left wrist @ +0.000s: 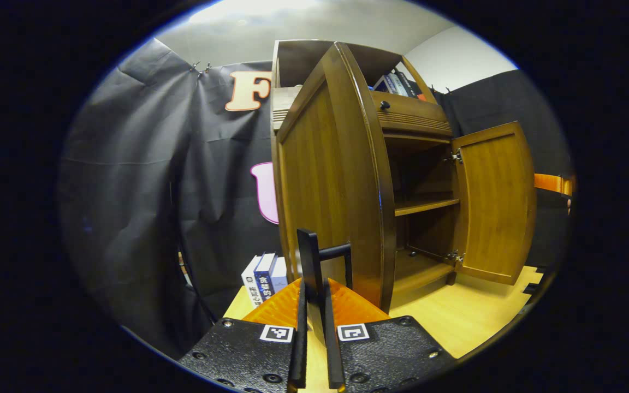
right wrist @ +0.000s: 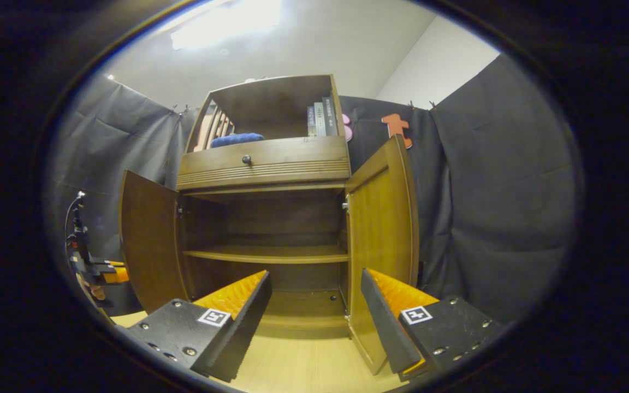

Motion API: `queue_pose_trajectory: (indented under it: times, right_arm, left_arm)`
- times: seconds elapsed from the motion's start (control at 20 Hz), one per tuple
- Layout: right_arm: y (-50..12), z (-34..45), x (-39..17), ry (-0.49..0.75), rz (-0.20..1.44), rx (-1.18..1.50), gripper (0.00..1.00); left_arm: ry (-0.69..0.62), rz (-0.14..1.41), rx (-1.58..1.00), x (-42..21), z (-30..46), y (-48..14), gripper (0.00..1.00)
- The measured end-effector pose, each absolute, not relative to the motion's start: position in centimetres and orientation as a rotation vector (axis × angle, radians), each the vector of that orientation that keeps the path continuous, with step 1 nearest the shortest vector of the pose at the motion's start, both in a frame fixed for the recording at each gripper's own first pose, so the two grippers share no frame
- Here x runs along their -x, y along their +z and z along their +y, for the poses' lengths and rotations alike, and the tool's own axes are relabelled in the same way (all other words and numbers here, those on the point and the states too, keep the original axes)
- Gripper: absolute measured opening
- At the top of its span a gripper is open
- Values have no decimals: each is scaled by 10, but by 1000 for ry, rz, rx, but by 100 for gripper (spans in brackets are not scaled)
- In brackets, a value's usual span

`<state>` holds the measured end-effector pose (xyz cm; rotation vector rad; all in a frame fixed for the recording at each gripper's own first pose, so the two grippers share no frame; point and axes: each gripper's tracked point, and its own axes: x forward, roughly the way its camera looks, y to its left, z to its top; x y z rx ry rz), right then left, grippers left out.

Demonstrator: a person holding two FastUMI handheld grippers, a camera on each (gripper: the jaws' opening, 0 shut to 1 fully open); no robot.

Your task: Open the right door of the double-door shoe cabinet with the right hand, and open the left door with the left hand.

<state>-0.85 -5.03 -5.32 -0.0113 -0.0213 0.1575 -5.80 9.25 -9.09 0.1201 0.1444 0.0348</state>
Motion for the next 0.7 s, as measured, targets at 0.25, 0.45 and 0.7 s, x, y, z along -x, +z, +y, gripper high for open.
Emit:
queue_pose_trajectory:
  times: [0.25, 0.45, 0.7]
  right_arm:
    - [-64, -42, -1, 168, 4, 1, 98]
    - [-60, -42, -5, 168, -5, -20, 98]
    - [-59, -44, -4, 144, -9, -23, 98]
  left_arm:
    - [68, 145, -105, 61, 127, -90, 7]
    - [13, 125, -115, 62, 144, -87, 4]
    - [-79, 113, -70, 58, 163, -87, 1]
